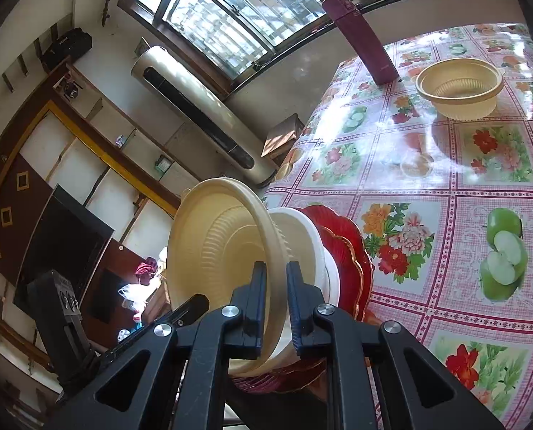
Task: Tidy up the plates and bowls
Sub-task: 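Lower the cream bowl onto the white bowls with both grippers on its rim, then open both grippers and pull back from the stacked cream bowl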
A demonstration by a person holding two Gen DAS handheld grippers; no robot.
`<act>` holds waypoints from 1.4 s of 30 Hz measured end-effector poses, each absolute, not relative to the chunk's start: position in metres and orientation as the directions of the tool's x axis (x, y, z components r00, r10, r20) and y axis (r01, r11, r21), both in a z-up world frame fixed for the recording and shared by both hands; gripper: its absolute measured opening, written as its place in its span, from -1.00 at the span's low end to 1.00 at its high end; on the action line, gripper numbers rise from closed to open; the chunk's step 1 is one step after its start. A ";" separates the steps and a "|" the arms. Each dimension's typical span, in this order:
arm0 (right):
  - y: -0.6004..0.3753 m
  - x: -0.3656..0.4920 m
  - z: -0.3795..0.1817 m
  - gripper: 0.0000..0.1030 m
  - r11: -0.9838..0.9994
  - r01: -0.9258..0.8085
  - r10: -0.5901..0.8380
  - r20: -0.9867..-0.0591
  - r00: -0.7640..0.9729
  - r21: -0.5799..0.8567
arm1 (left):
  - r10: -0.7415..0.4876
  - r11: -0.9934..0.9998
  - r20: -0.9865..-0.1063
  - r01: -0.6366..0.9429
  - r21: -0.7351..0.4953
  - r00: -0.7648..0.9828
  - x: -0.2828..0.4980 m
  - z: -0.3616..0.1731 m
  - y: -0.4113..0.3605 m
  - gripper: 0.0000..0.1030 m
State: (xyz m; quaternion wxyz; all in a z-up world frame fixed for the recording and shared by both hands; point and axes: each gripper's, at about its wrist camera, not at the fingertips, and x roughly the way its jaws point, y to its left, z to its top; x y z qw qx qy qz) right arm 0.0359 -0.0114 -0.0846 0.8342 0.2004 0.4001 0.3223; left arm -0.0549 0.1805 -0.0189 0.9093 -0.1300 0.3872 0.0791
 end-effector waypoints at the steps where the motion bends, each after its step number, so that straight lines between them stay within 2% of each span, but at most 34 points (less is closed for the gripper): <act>1: -0.012 0.036 -0.086 -0.74 0.712 -0.377 0.698 -0.539 0.472 0.592 | 0.040 0.953 -0.728 -0.245 -0.178 0.685 -0.055 -0.019 0.181 -0.72; 9: -0.008 0.032 -0.091 -0.73 0.727 -0.393 0.685 -0.552 0.477 0.563 | 0.054 0.953 -0.731 -0.254 -0.167 0.680 -0.055 -0.021 0.181 -0.72; 27: 0.003 0.024 -0.084 -0.73 0.752 -0.455 0.659 -0.562 0.500 0.477 | 0.199 0.951 -0.711 -0.308 -0.026 0.674 -0.061 -0.024 0.182 -0.67; 33: -0.003 0.022 -0.081 -0.66 0.754 -0.455 0.657 -0.554 0.511 0.475 | 0.243 0.941 -0.697 -0.338 0.001 0.675 -0.063 -0.023 0.187 -0.67; 35: -0.005 0.022 -0.080 -0.66 0.753 -0.453 0.658 -0.552 0.513 0.477 | 0.255 0.937 -0.693 -0.348 0.006 0.674 -0.064 -0.022 0.189 -0.61; 37: -0.007 0.022 -0.080 -0.62 0.751 -0.450 0.660 -0.549 0.513 0.482 | 0.268 0.933 -0.688 -0.359 0.011 0.675 -0.065 -0.022 0.190 -0.30; 39: -0.009 0.022 -0.079 -0.60 0.754 -0.448 0.657 -0.548 0.519 0.480 | 0.288 0.928 -0.677 -0.372 0.022 0.678 -0.067 -0.022 0.191 -0.10; 42: -0.014 0.022 -0.078 -0.59 0.755 -0.440 0.656 -0.544 0.524 0.486 | 0.312 0.923 -0.661 -0.382 0.041 0.682 -0.068 -0.019 0.191 -0.08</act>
